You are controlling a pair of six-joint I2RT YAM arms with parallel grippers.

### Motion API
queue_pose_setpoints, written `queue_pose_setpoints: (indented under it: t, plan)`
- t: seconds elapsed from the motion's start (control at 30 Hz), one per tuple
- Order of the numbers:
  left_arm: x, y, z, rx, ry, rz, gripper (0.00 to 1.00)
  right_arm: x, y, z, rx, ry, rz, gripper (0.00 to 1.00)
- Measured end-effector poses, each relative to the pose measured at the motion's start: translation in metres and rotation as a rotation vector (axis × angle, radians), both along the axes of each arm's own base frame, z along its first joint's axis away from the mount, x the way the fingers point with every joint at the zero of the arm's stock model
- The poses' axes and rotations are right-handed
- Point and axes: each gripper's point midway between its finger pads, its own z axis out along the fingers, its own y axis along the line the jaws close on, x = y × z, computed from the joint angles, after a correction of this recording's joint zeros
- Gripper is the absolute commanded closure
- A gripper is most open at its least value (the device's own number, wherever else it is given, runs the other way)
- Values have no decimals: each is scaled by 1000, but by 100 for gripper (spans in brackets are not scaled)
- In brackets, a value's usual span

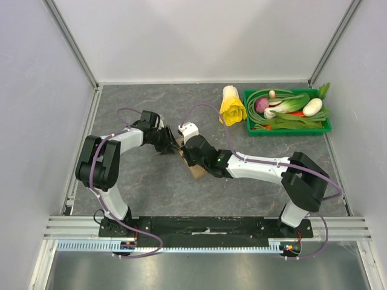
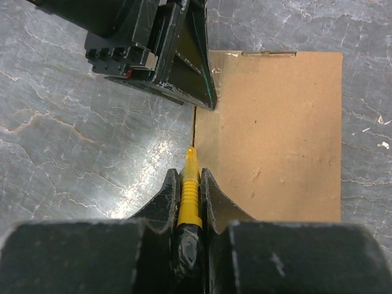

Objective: Unpack the express box

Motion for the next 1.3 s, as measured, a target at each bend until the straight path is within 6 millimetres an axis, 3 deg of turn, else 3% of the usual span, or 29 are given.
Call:
queue_pose_setpoints:
  t: [0.53,1.0,1.3]
  plan:
    - [0,0,0,8,5,0,52,2,3,-13,-17,10,-2,100]
    - [0,-1,-1,9,7,-1,51,9,6,4,9,-22,-23,100]
    - [0,-1,-1,10,8,-1,51,9,6,0,2,-17,-23,100]
